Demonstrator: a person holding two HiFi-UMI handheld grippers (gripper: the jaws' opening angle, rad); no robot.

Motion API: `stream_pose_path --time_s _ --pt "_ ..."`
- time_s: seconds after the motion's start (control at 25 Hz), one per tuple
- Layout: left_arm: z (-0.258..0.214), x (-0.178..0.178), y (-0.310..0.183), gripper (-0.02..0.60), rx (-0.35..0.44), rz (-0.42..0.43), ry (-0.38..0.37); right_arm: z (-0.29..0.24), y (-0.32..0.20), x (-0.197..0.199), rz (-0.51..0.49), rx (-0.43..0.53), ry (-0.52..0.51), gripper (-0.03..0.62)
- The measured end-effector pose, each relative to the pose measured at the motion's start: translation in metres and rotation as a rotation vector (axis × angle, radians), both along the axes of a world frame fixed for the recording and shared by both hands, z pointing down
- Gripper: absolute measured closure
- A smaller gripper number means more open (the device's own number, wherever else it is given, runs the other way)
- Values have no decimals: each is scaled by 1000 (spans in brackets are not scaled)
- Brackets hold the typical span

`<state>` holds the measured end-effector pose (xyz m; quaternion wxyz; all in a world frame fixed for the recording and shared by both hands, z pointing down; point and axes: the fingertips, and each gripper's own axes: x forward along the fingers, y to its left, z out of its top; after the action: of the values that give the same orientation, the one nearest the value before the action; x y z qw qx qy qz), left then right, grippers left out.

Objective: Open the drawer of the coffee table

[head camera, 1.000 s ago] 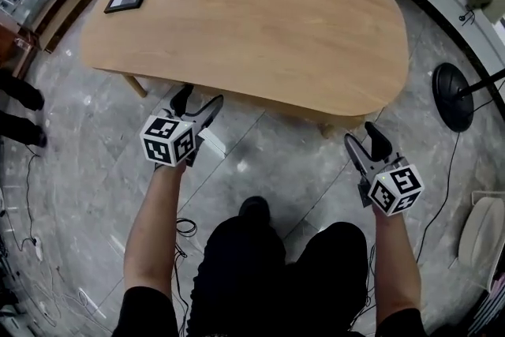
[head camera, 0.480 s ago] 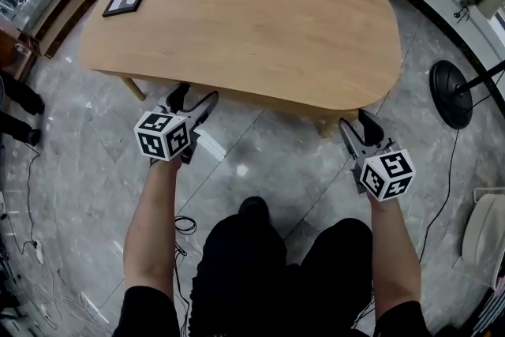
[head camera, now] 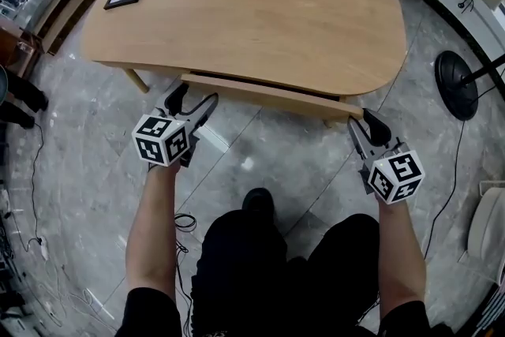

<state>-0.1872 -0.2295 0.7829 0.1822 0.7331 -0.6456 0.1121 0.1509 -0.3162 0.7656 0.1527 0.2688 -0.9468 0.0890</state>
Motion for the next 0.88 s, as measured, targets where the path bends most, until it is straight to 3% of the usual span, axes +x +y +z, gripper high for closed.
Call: stream_pose_path --time_s 0.4,0.88 --pt "3 10 30 258 -27 -2 -36 3 25 11 -76 29 50 467" --pt "4 20 78 278 -64 14 -20 2 69 22 -92 -27 34 468"
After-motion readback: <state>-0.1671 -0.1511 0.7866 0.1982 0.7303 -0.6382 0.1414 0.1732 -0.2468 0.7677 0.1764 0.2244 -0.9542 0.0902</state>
